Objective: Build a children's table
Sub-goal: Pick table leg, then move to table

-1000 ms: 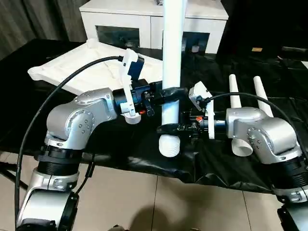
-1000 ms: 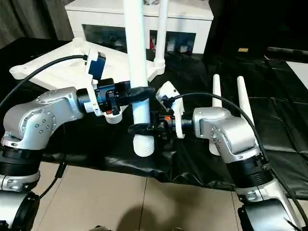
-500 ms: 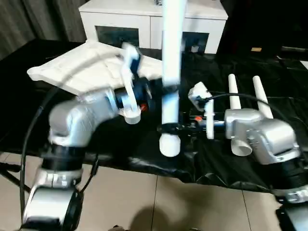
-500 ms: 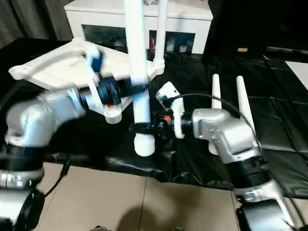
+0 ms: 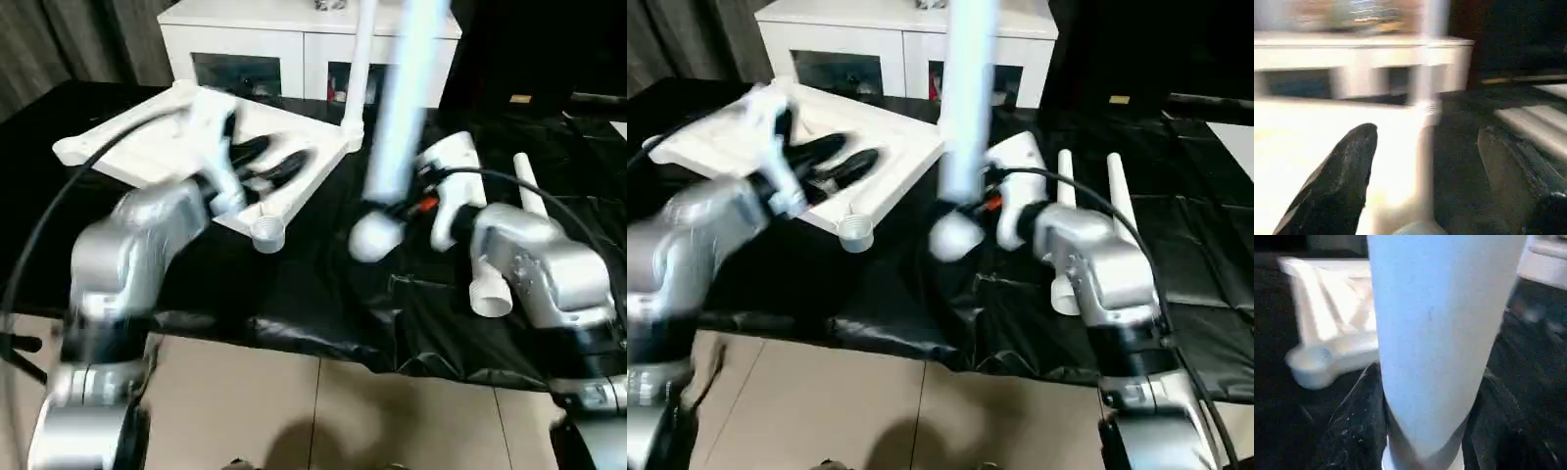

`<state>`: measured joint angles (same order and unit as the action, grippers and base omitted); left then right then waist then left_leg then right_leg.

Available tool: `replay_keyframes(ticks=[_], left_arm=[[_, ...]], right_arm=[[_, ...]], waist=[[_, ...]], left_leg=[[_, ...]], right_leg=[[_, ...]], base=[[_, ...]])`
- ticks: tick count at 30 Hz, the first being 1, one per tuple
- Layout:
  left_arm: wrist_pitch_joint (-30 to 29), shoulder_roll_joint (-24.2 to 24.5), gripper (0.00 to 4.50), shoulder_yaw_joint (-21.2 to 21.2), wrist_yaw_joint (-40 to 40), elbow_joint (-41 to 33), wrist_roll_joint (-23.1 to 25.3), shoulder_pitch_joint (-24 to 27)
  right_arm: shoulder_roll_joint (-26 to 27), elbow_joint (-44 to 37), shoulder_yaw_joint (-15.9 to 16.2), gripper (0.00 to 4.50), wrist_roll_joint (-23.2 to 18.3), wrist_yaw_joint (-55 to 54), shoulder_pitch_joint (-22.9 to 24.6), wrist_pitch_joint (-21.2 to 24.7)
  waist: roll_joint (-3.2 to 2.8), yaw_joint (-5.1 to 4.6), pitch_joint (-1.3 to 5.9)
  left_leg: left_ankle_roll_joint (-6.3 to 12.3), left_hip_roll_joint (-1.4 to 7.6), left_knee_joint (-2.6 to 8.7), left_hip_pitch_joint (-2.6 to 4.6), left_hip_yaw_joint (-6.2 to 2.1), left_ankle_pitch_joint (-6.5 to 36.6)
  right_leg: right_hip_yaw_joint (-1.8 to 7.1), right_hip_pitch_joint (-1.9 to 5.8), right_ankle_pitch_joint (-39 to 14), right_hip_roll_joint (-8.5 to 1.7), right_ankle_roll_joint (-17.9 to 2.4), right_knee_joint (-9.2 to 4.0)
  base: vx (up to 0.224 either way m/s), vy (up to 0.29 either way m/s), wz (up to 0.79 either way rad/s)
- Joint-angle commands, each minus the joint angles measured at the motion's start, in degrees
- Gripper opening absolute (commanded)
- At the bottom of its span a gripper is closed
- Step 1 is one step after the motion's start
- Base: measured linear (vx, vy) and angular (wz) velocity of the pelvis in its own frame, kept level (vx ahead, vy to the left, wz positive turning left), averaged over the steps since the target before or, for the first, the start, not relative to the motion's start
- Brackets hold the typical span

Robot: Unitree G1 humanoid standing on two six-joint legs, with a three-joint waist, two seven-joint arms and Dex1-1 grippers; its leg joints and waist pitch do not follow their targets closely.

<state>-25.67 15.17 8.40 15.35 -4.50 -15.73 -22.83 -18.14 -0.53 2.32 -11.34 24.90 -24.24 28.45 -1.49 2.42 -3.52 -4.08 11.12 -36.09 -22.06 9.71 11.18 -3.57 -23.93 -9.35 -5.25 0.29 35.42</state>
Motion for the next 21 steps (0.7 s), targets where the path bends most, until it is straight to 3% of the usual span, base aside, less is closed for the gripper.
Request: replay_keyframes(ticks=[1,2,3,4,5,6,7,8,9,10,11,12,13,14,15,16,17,18,19,20,21], left_arm=[[3.5,-2.5,3.69,0.8,-6.1,-4.2,4.0,5.3],[4.0,-3.1,3.69,0.2,-6.8,-5.4,4.8,7.4],[4.8,-3.7,3.69,-0.3,-8.1,-6.0,5.8,9.3],[5.6,-4.0,3.69,-0.9,-9.2,-6.1,6.9,10.9],[6.2,-4.1,3.69,-1.6,-9.9,-6.0,7.7,11.8],[6.7,-4.1,3.69,-2.0,-10.4,-5.9,8.2,12.3],[9.3,-4.8,3.69,-3.1,-12.6,-4.7,10.4,13.3],[9.8,-5.2,3.69,-3.3,-13.2,-4.4,10.9,13.3],[9.3,-5.3,3.69,-3.7,-13.3,-4.0,11.1,13.1],[9.3,-5.3,3.69,-3.7,-13.3,-4.0,11.1,13.1],[9.8,-5.5,3.69,-3.9,-13.5,-3.7,12.0,12.8],[9.8,-5.9,3.69,-3.6,-13.1,-3.3,11.7,12.5],[10.3,-6.0,3.69,-3.5,-13.2,-2.7,12.1,12.0],[10.8,-6.2,3.69,-3.3,-13.2,-1.9,12.2,11.0],[10.8,-6.2,3.69,-3.3,-13.2,-1.9,12.2,11.0],[11.4,-5.7,3.69,-3.5,-14.0,-1.4,13.2,10.1],[11.4,-5.6,3.69,-3.6,-14.3,-1.3,13.4,9.7],[10.8,-5.3,3.69,-3.8,-15.5,-1.4,14.5,9.7],[11.4,-5.0,3.69,-4.1,-16.5,-1.1,15.7,9.4],[11.9,-4.7,3.69,-4.9,-17.2,-0.9,17.3,9.4],[11.8,-4.7,3.69,-5.2,-17.4,-0.7,17.9,9.5]], right_arm=[[3.1,-5.2,-2.0,1.83,-0.2,-4.9,4.0,0.3],[4.1,-6.3,-2.5,1.83,-0.4,-6.0,5.5,0.1],[5.1,-7.1,-2.6,1.83,-0.3,-7.0,6.9,-1.0],[6.0,-7.6,-2.5,1.83,-0.1,-8.0,8.1,-2.2],[6.5,-7.5,-2.5,1.83,0.0,-8.7,8.6,-2.9],[6.9,-7.3,-2.5,1.83,0.1,-9.2,8.9,-3.4],[8.1,-5.8,-2.2,1.83,0.9,-11.0,9.6,-5.2],[8.4,-5.2,-2.2,1.83,1.3,-11.4,9.7,-5.7],[8.7,-4.7,-2.0,1.83,1.3,-11.5,9.7,-6.0],[8.7,-4.7,-2.0,1.83,1.3,-11.5,9.7,-6.0],[9.3,-4.8,-2.1,1.83,1.4,-11.7,9.7,-5.9],[9.7,-4.7,-1.8,1.83,1.7,-11.9,9.9,-6.0],[10.0,-4.6,-1.5,1.83,2.1,-12.1,9.9,-6.1],[10.5,-5.2,-1.3,1.83,2.2,-12.2,10.2,-5.8],[10.5,-5.2,-1.3,1.83,2.2,-12.2,10.2,-5.8],[10.8,-5.4,-1.0,1.83,2.2,-12.5,10.4,-5.8],[10.7,-5.3,-1.0,1.83,2.2,-12.6,10.3,-5.7],[10.9,-5.0,-0.9,1.83,2.2,-12.9,10.4,-6.2],[11.0,-4.6,-0.9,1.83,2.2,-13.1,10.3,-6.4],[11.0,-4.2,-0.8,1.83,2.6,-13.6,10.5,-7.0],[11.2,-4.3,-1.0,1.83,2.6,-13.7,10.6,-7.0]], waist=[[0.18,0.17,4.8],[0.53,0.71,5.05],[0.55,0.99,5.08],[0.68,1.84,5.1],[0.66,2.87,4.94],[0.37,3.31,4.78],[-0.19,3.47,4.09],[-0.6,2.75,3.75],[-0.84,2.09,3.77],[-1.62,-0.13,3.75],[-2.2,-1.4,3.65],[-2.65,-1.79,3.58],[-2.31,-2.01,3.31],[-0.76,-1.82,2.88],[1.02,-1.54,3.21],[2.19,1.8,3.5],[1.12,-0.17,3.91],[1.4,-0.18,3.26],[0.94,-0.27,3.03],[-0.64,-2.65,2.85],[-2.06,-3.46,4.13]], left_leg=[[2.85,0.66,4.17,-0.29,0.35,7.2],[6.69,0.51,3.41,-0.71,0.49,5.5],[8.61,0.4,2.95,-0.95,0.42,5.0],[11.74,0.41,0.9,-1.34,-0.33,4.6],[12.67,1.0,-1.97,-2.33,-1.94,4.7],[12.1,1.6,-3.09,-2.74,-2.87,5.2],[10.67,2.39,-2.16,-2.48,-4.04,6.2],[11.63,1.49,1.28,-1.29,-3.37,7.9],[12.78,0.96,2.84,-0.06,-2.32,9.1],[15.52,-0.15,5.45,3.05,-1.04,12.7],[15.41,0.26,7.77,4.03,0.47,17.5],[14.14,1.34,9.67,3.84,1.42,20.8],[13.77,2.17,10.25,3.59,1.81,22.2],[10.22,2.96,10.84,3.17,3.19,28.1],[7.43,1.64,9.29,2.92,3.91,30.5],[4.84,-0.23,-5.02,3.98,1.31,24.1],[3.59,-3.52,-10.49,-4.4,-7.24,10.9],[0.49,-2.07,-8.49,-3.9,-8.43,10.1],[0.93,-1.54,-5.54,-2.27,-8.47,11.8],[5.61,-1.54,3.52,1.5,-6.73,16.1],[3.98,0.67,4.12,2.65,-8.09,18.0]], right_leg=[[2.66,4.31,-9.9,-3.16,-10.8,-4.11],[3.64,4.76,-9.9,-4.95,-12.0,-4.64],[4.12,4.87,-10.8,-5.9,-12.5,-5.13],[6.06,5.19,-13.2,-9.02,-13.1,-6.51],[8.56,5.76,-19.0,-13.14,-13.6,-8.02],[9.56,5.61,-21.9,-14.63,-13.8,-8.59],[8.76,4.76,-27.2,-13.88,-13.6,-8.91],[5.94,3.69,-29.5,-9.16,-11.9,-8.0],[4.27,2.7,-28.7,-6.05,-10.8,-6.96],[0.5,0.29,-24.3,-0.17,-7.9,-3.95],[-2.32,-0.81,-17.9,2.15,-5.7,-0.3],[-4.0,-0.79,-11.7,2.2,-4.5,3.57],[-4.38,-0.37,-9.8,1.52,-3.5,3.91],[-3.7,0.73,-11.7,-1.1,-2.4,2.11],[-1.25,0.7,-18.7,-3.83,-1.8,-2.0],[9.77,-1.02,-39.2,-16.69,-2.0,-12.22],[12.08,5.64,-43.3,-17.91,-3.7,-9.02],[8.26,4.89,-44.9,-15.43,-4.4,-9.0],[6.4,4.04,-41.9,-12.52,-7.2,-8.49],[0.21,-0.26,-25.5,1.65,-9.4,-3.32],[0.54,0.07,-17.5,1.9,-8.6,-0.87]], base=[[0.0,0.0,0.0],[0.0,0.0,0.0],[0.0,0.0,0.0],[-0.012,0.066,0.0],[-0.012,0.066,0.0],[-0.037,0.123,-0.01],[-0.047,0.171,-0.02],[-0.047,0.171,-0.02],[-0.045,0.193,0.06],[-0.059,0.216,0.2],[-0.059,0.216,0.2],[-0.076,0.198,0.27],[-0.086,0.139,0.2],[-0.086,0.139,0.2],[-0.097,0.092,0.32],[-0.082,0.164,0.18],[-0.082,0.164,0.18],[-0.045,0.257,-0.23],[-0.061,0.23,-0.05],[-0.061,0.23,-0.05],[-0.121,0.18,0.33]])
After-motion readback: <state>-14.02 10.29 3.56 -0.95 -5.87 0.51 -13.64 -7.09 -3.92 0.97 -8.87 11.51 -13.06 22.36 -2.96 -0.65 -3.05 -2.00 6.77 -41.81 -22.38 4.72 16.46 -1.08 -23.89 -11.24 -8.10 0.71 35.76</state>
